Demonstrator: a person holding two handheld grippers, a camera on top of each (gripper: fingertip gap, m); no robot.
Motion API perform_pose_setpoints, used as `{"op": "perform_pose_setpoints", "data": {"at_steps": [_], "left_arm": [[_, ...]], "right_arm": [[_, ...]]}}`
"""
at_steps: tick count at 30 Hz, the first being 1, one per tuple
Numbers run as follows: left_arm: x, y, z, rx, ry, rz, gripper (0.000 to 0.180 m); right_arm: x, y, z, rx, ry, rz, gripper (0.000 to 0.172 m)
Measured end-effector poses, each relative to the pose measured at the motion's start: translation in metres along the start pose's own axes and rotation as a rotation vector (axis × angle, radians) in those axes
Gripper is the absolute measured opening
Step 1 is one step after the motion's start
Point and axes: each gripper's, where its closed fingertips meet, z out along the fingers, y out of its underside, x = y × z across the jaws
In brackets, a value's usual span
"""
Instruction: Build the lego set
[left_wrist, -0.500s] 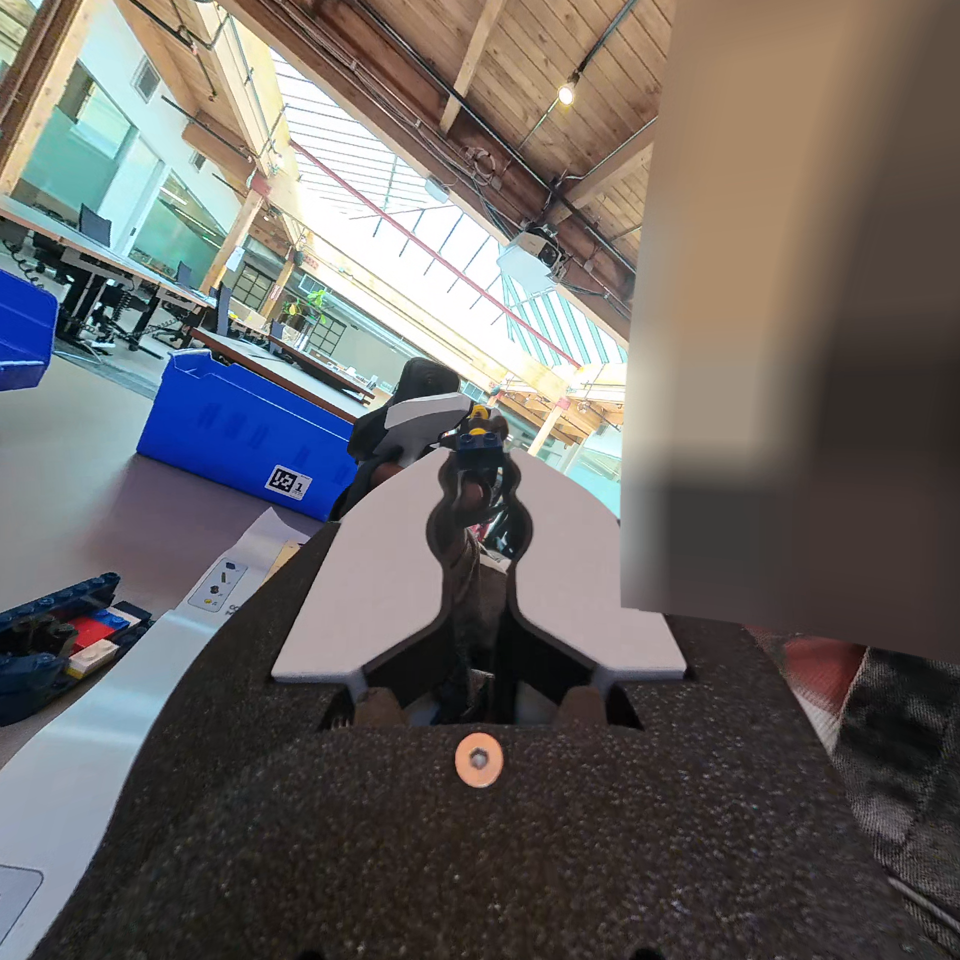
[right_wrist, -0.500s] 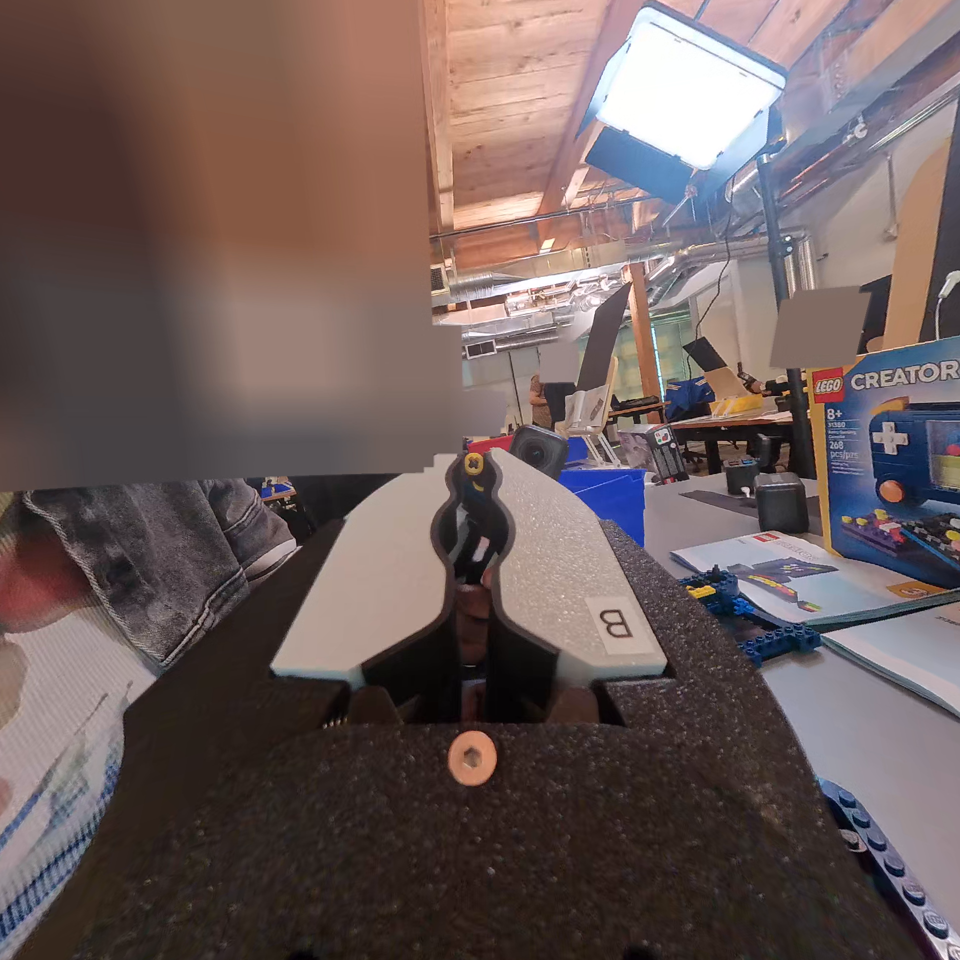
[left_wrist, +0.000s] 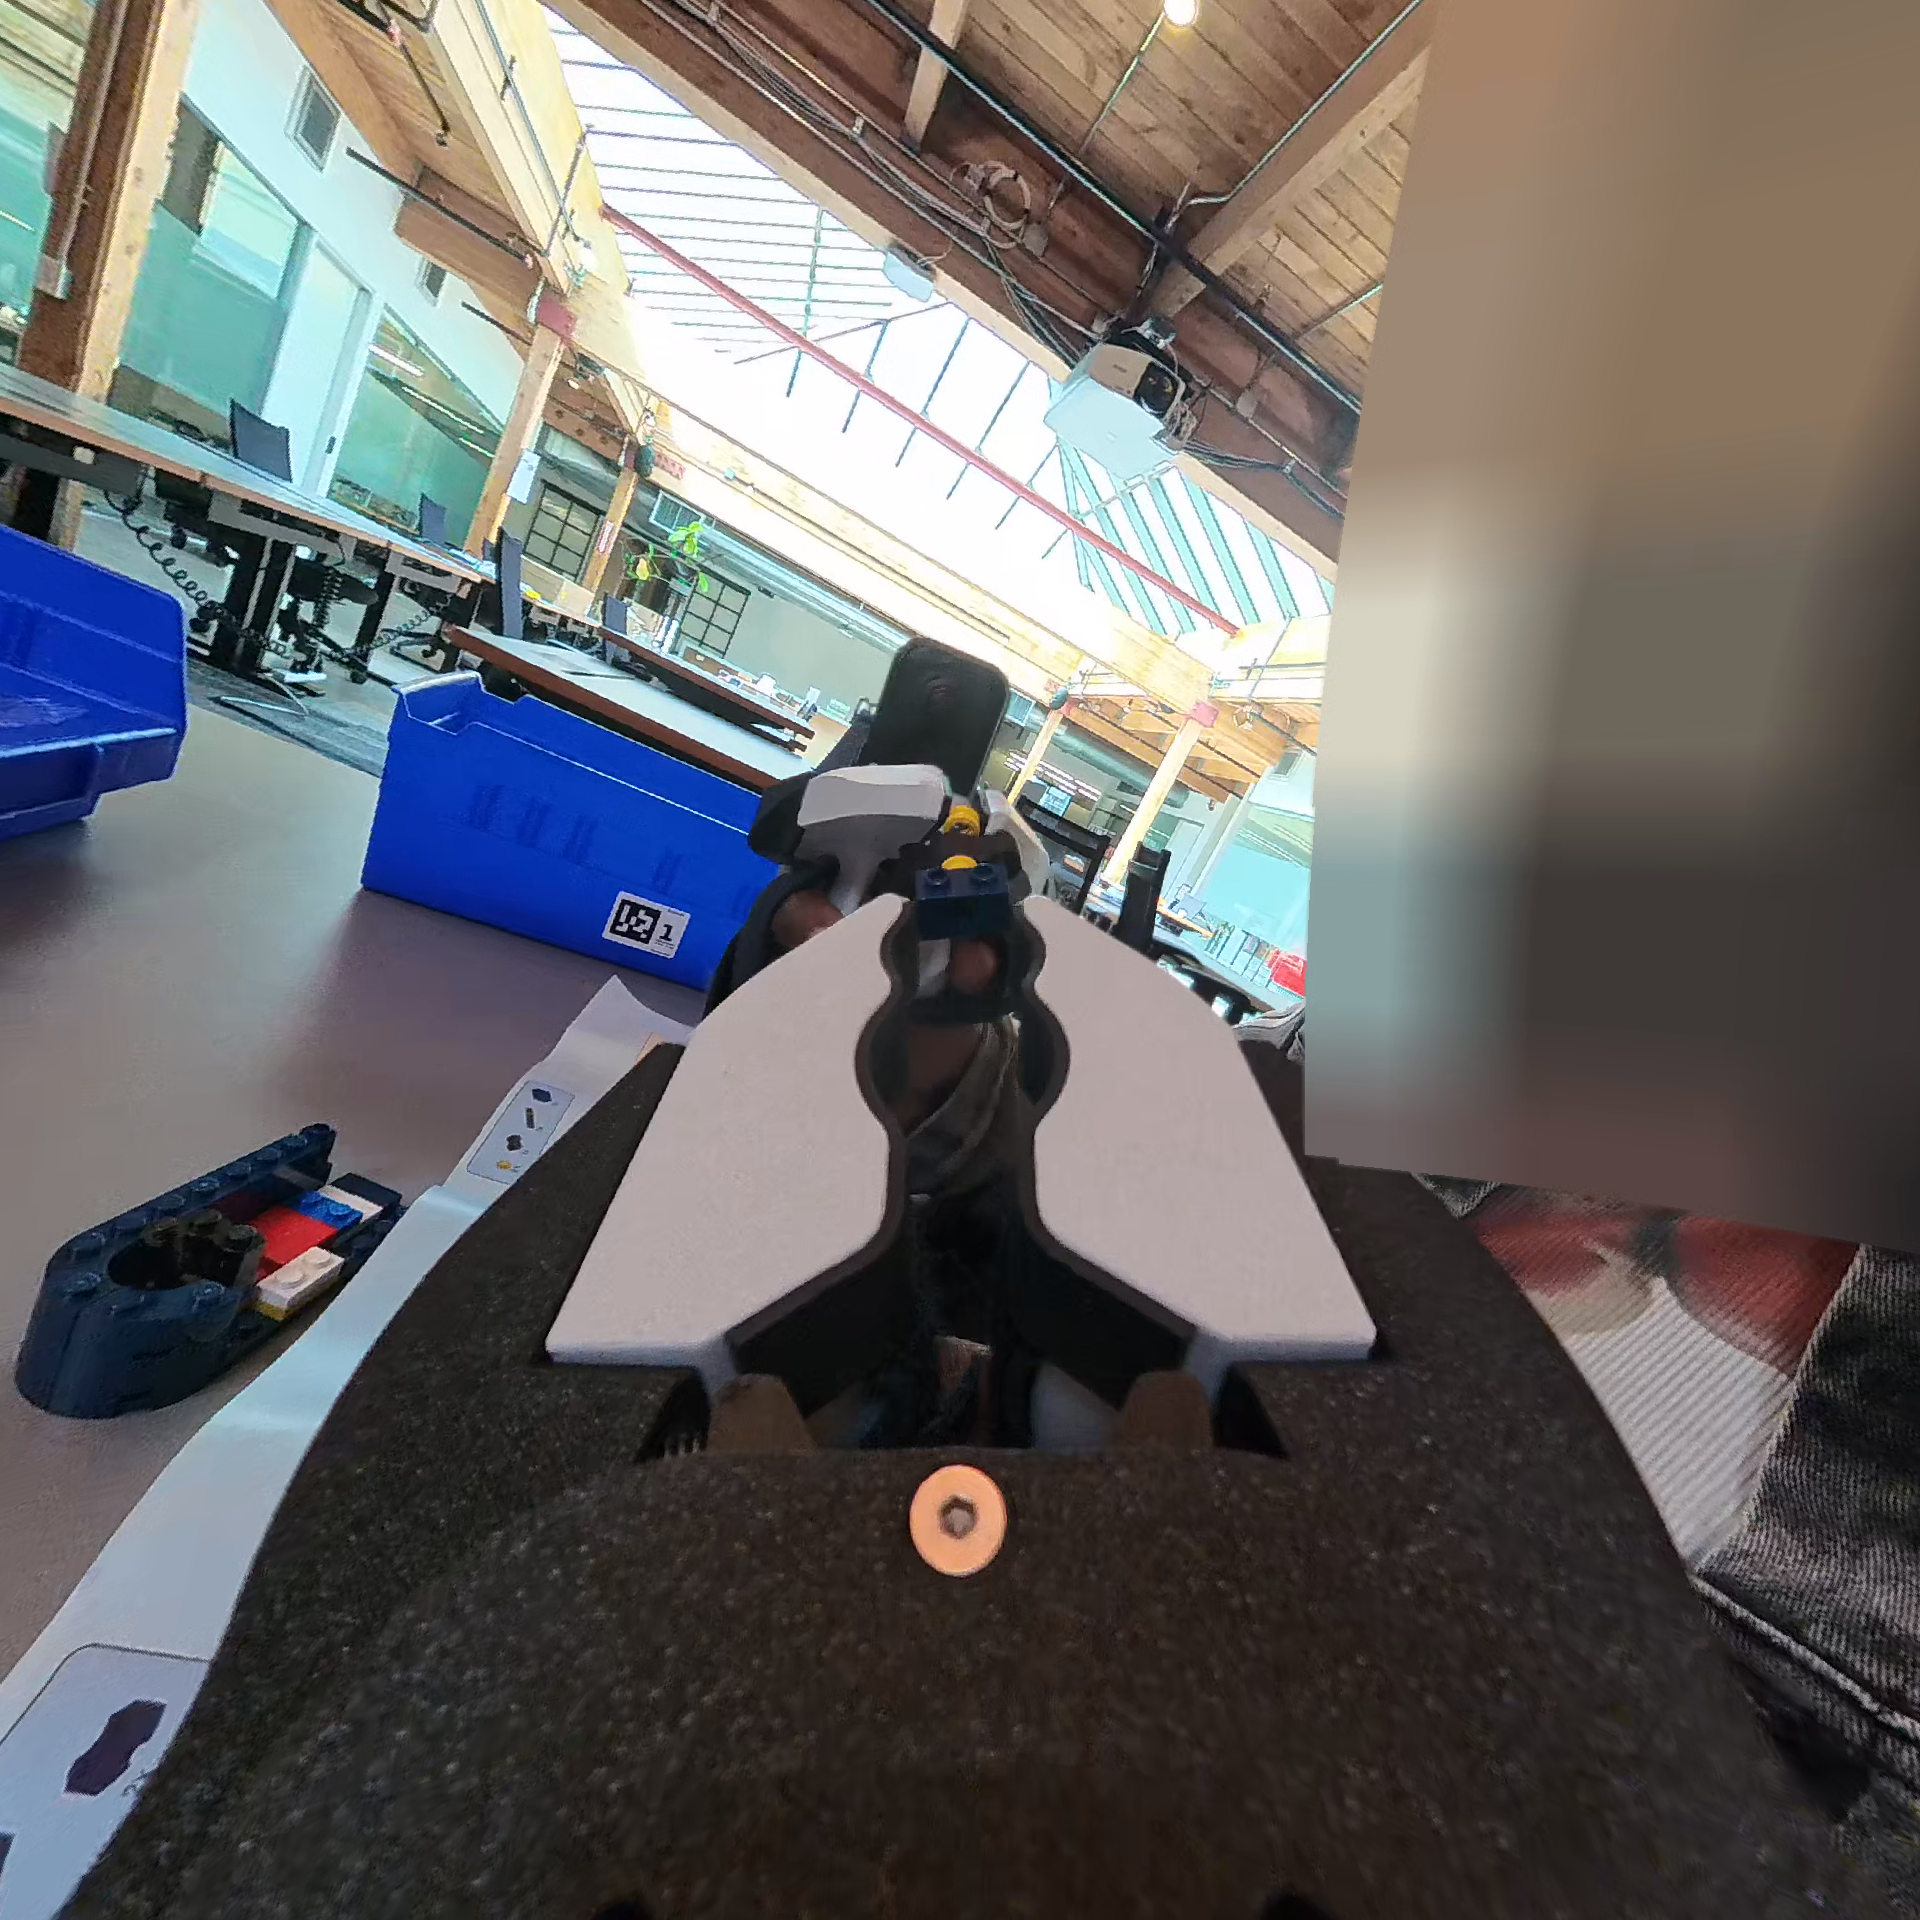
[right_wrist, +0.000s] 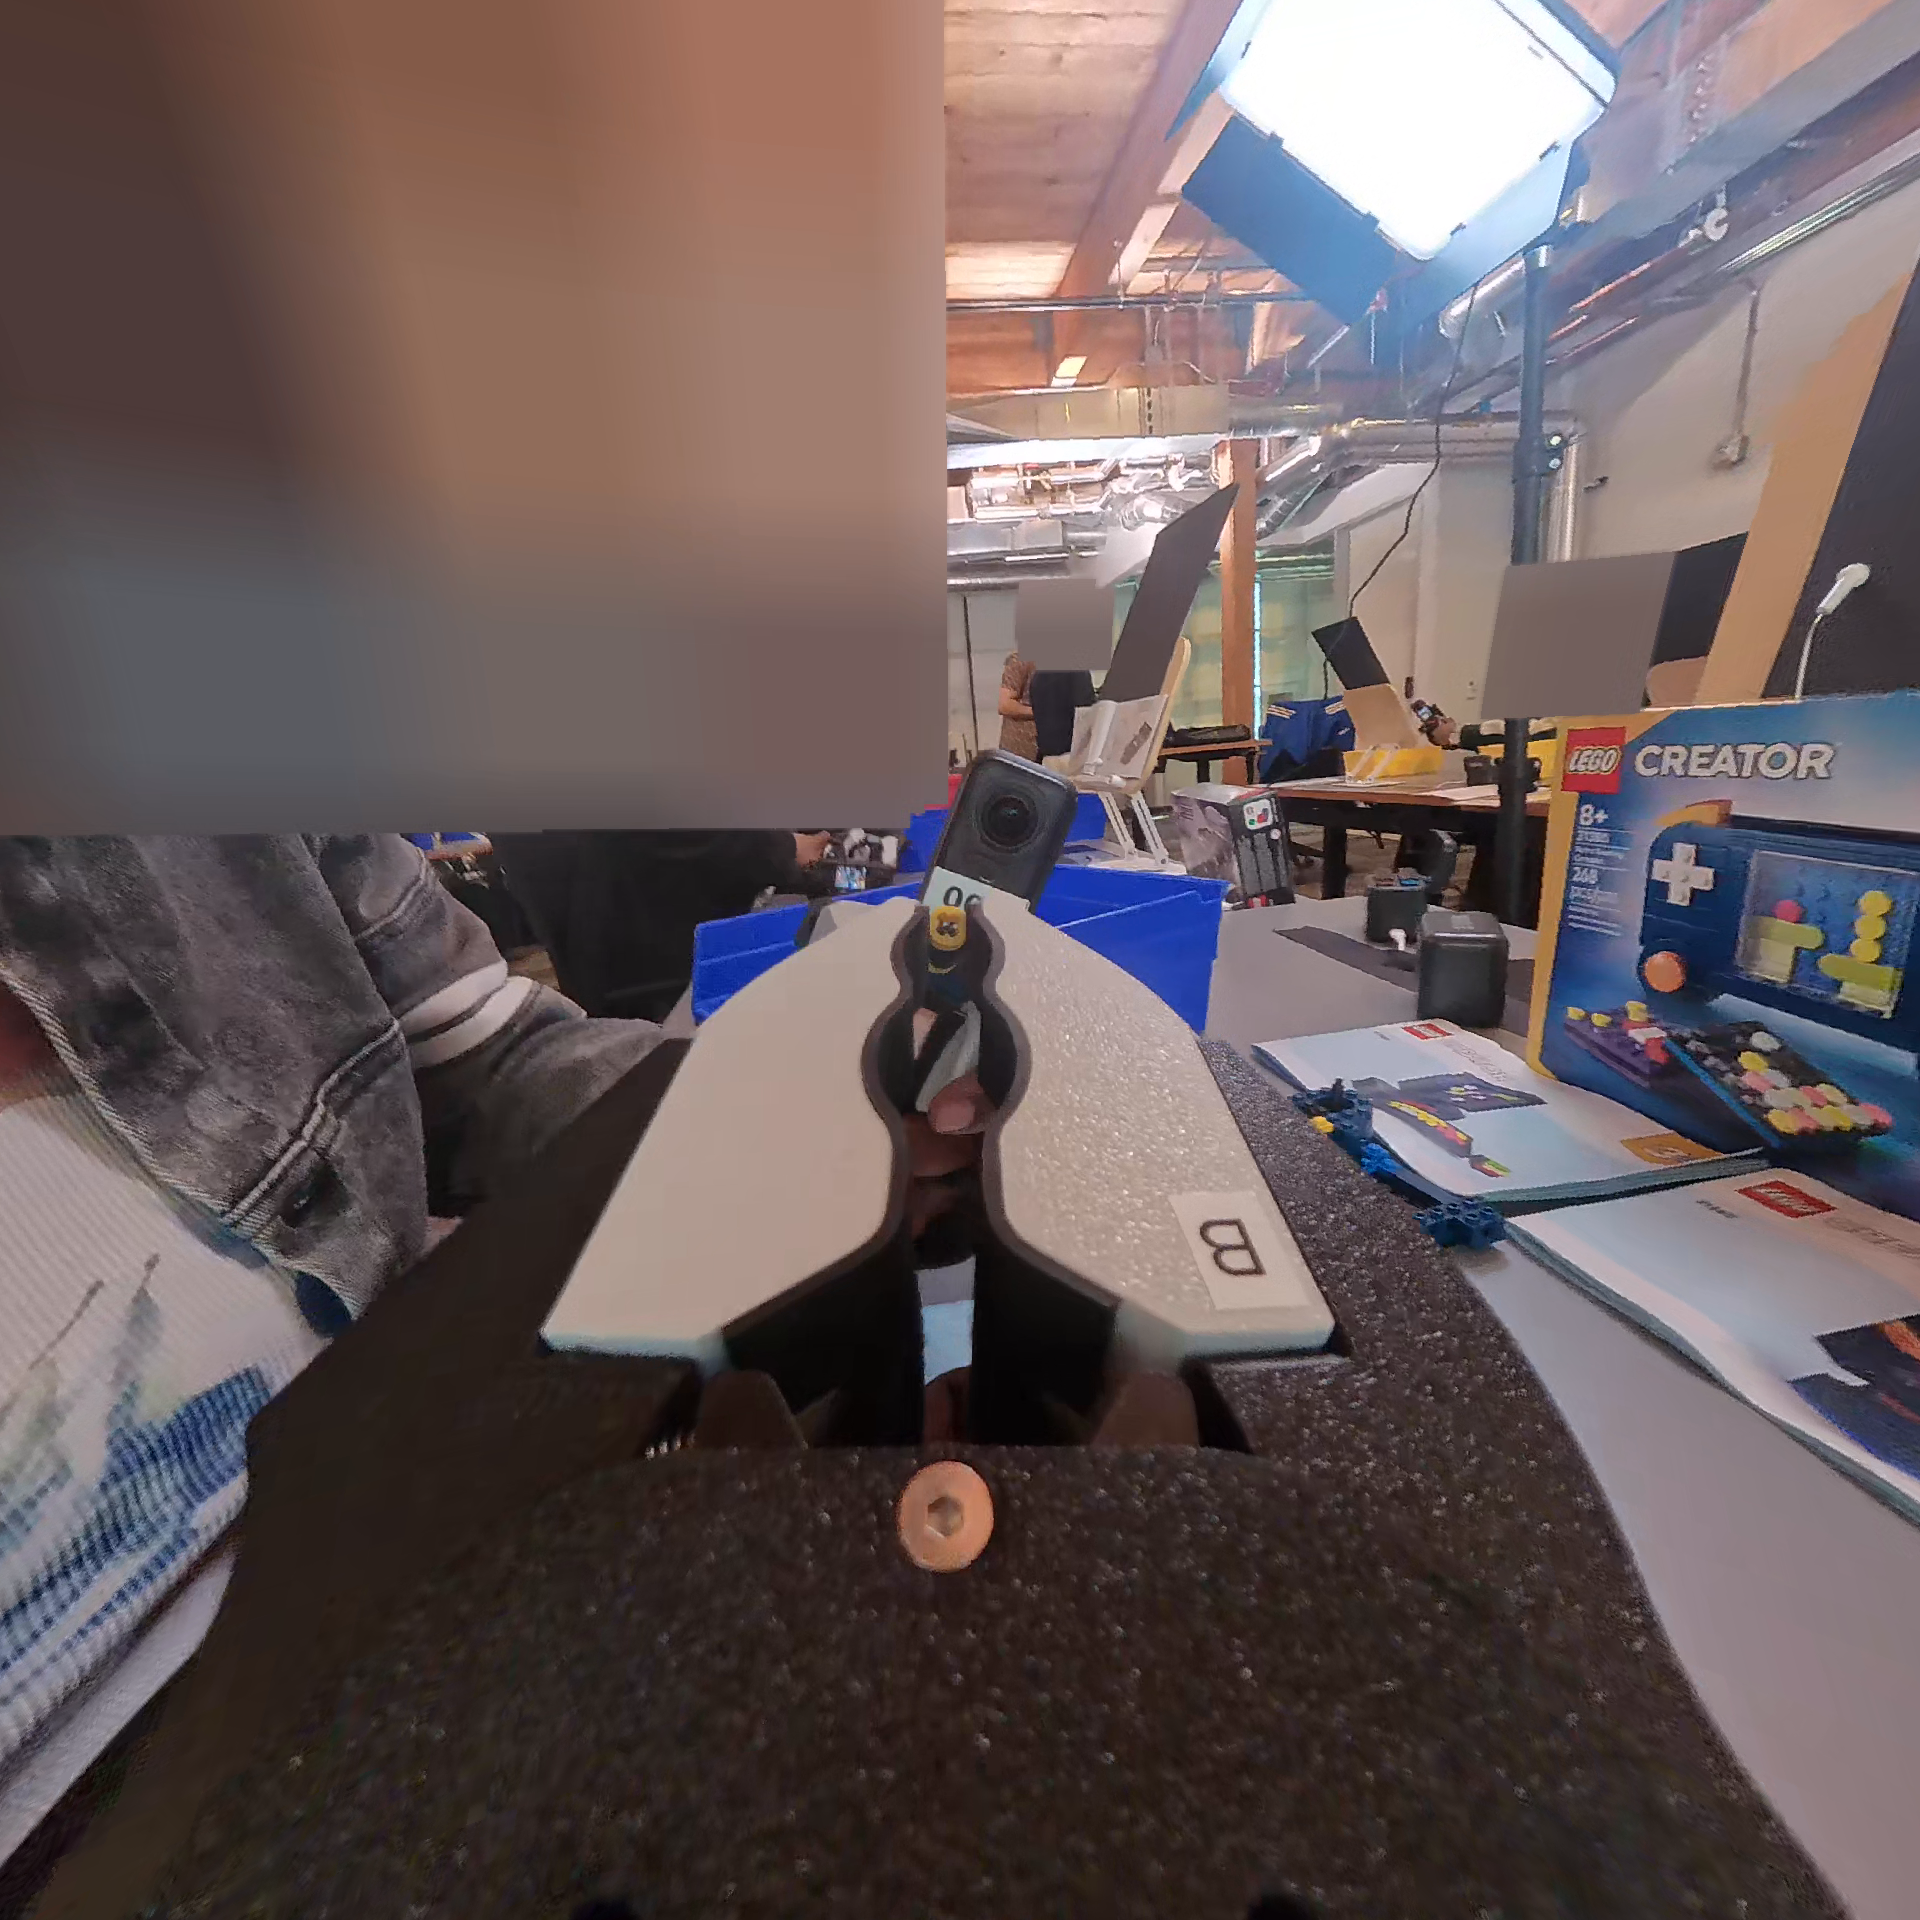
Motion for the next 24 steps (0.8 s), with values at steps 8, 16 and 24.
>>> {"op": "perform_pose_setpoints", "data": {"at_steps": [8, 16, 24], "left_arm": [[0.014, 0.003, 0.001, -0.003, 0.130, -0.087, 0.016], [0.034, -0.001, 0.000, 0.078, 0.358, -0.253, 0.016], [0.046, -0.013, -0.007, 0.173, 0.459, -0.242, 0.015]], "right_arm": [[-0.015, -0.004, 0.003, -0.023, -0.034, -0.121, 0.006], [-0.035, -0.012, 0.010, 0.006, -0.075, -0.215, 0.006], [-0.041, -0.020, 0.026, 0.030, -0.009, -0.274, 0.006]]}}
